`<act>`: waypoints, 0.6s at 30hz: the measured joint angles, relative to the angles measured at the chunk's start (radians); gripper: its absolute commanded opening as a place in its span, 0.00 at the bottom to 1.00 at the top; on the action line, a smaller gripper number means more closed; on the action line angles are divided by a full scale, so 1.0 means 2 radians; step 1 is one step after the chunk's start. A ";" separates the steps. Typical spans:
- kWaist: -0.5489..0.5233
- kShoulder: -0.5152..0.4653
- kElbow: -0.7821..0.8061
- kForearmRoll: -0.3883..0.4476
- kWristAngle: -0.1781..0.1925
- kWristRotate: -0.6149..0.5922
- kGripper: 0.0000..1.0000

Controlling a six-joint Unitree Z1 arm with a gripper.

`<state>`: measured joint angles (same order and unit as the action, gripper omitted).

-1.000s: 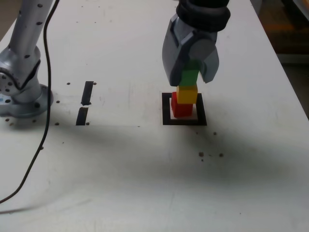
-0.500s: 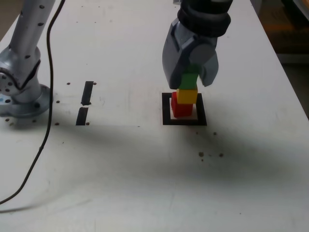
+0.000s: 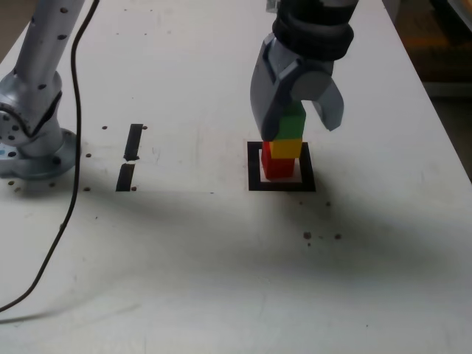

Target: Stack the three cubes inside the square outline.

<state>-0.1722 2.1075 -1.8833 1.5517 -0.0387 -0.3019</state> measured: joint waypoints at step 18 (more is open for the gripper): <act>0.005 -0.167 0.067 0.028 0.039 0.032 0.99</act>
<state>-0.1622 1.7731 -1.7500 1.6076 0.0387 -0.2387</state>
